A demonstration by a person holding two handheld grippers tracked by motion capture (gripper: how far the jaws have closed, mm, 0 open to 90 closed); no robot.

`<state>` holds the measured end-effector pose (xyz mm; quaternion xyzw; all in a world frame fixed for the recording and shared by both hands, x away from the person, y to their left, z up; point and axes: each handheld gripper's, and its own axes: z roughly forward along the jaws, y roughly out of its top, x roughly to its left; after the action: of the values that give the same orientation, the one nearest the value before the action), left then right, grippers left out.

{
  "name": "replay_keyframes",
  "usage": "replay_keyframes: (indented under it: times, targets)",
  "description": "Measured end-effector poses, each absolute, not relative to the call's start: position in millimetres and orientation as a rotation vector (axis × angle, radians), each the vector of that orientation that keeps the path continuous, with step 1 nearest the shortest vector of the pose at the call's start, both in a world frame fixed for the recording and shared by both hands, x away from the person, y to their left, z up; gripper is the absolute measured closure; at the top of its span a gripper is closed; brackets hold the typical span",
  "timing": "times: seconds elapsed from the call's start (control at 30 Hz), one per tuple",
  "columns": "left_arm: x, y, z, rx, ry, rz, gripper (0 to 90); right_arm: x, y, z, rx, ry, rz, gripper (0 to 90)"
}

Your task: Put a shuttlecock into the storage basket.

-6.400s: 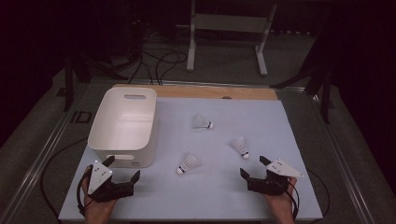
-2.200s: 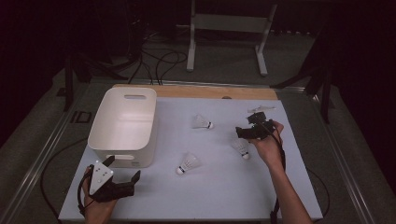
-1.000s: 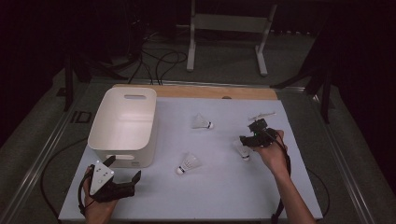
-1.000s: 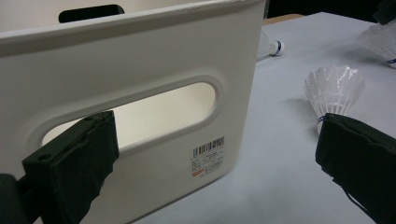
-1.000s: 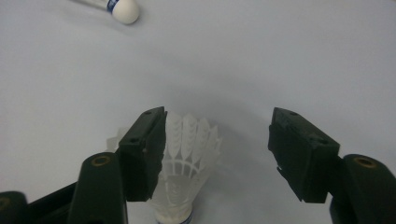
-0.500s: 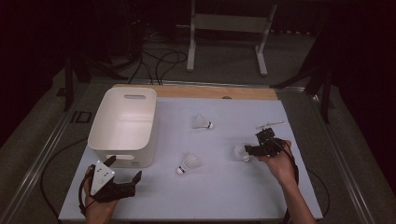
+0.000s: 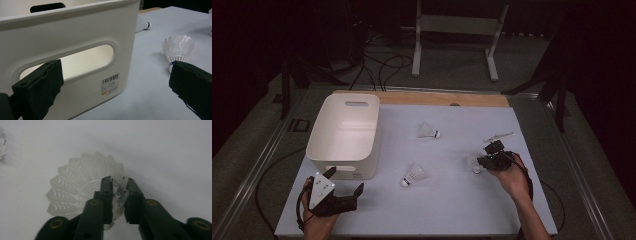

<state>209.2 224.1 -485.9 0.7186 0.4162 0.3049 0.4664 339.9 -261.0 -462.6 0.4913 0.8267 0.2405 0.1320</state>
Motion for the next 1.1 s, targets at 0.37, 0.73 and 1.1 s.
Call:
replay_keyframes:
  times: [0.37,0.73,1.1]
  targets:
    - [209.1,224.1,-485.9,1.759,1.023,0.75,0.2,338.9,-254.1,-458.3,1.389,2.409,0.72,89.0]
    - [208.9,223.9,-485.8,1.759,1.019,0.752,0.2,336.7,-250.3,-449.5,1.368,2.384,0.753,89.0]
    - [208.6,223.1,-485.8,1.755,1.014,0.752,0.2,337.6,-241.9,-437.7,1.341,2.36,0.798,89.0]
